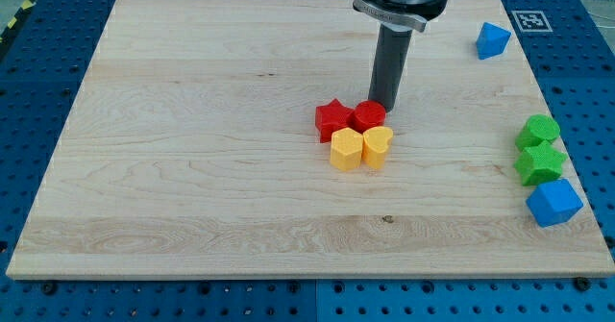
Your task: Point your arm to the right center
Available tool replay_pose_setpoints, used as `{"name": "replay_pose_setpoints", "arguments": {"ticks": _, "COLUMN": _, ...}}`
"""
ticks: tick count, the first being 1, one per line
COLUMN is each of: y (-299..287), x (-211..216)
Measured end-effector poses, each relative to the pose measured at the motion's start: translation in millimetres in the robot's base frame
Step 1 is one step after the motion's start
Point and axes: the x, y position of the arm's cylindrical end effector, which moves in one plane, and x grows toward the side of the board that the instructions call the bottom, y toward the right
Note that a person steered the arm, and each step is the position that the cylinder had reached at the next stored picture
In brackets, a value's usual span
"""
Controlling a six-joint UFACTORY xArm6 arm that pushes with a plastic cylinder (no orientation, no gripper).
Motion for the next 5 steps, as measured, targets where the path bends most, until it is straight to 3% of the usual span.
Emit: {"name": "replay_pose_setpoints", "arguments": {"ticks": 5, "y": 40, "x": -19}}
